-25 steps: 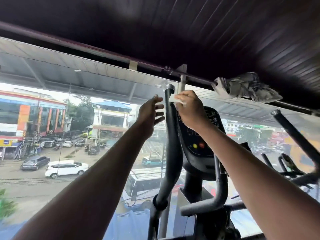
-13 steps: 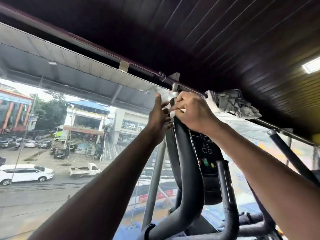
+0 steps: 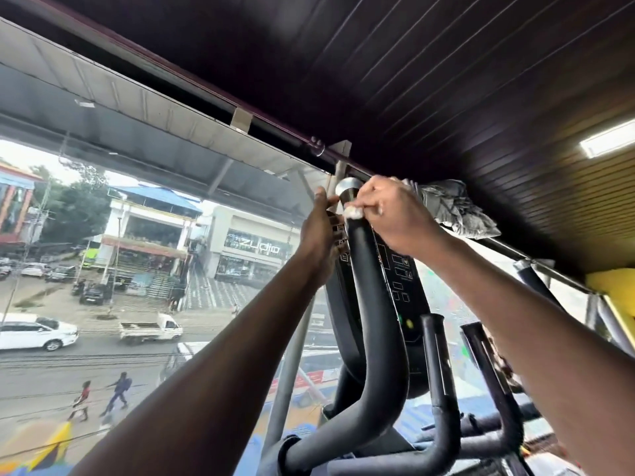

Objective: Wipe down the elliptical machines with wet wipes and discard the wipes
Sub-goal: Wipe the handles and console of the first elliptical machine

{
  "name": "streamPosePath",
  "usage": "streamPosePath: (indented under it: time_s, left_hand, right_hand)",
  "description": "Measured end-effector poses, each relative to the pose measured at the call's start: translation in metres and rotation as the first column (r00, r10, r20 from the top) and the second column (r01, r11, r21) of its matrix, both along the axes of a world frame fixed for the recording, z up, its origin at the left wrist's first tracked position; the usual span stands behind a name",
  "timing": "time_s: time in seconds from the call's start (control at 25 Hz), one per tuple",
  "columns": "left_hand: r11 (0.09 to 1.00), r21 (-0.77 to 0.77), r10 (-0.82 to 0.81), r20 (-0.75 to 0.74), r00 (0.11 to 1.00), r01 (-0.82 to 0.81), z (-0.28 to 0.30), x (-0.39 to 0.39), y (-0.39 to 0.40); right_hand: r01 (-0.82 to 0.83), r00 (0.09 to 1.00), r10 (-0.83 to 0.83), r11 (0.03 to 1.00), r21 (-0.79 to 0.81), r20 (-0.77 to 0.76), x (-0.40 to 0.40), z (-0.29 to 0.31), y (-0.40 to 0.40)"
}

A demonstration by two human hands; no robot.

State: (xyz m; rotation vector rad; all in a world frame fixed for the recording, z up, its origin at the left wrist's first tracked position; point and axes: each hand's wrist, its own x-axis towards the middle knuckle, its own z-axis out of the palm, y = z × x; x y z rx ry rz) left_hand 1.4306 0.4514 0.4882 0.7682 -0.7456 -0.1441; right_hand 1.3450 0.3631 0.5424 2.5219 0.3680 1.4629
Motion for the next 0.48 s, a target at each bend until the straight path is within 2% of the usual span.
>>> streamPosePath:
  time_s: [0.08,0.12,0.2,0.28,0.32,0.44,0.48]
  left_hand:
    - [1.000,-0.004,-0.009,-0.035,0.999,0.009,-0.004,-0.007,-0.002]
    - [1.000,0.001,-0.015,-0.040,0.999,0.016,-0.007,-0.007,-0.003]
    - [0.999,0.015,-0.051,-0.018,0.999,0.051,-0.013,0.001,-0.001]
    - [0.996,0.029,-0.081,-0.016,0.997,0.082,-0.017,0.006,0.001]
    - [0.996,0.028,-0.083,-0.033,0.996,0.084,-0.017,0.007,0.000]
    - [0.986,0.007,-0.164,-0.079,0.983,0.165,-0.014,-0.007,-0.010]
    - [0.981,-0.001,-0.194,-0.084,0.977,0.194,-0.015,-0.010,-0.014]
  right_hand:
    - [0.009,0.997,-0.022,0.983,0.182,0.073,0.009,0.003,0.008]
    - [0.019,0.995,-0.039,0.976,0.219,0.089,0.011,-0.004,0.013]
    - [0.044,0.995,-0.054,0.993,0.112,0.089,-0.001,-0.027,0.021]
    - [0.049,0.999,-0.049,0.998,-0.033,0.020,-0.022,-0.047,0.022]
    - [0.043,0.999,-0.043,0.999,-0.022,0.005,-0.025,-0.042,0.022]
    - [0.068,0.992,-0.089,0.974,0.218,0.089,-0.009,-0.012,0.027]
    - [0.100,0.991,-0.118,0.969,0.226,0.067,-0.005,-0.011,0.029]
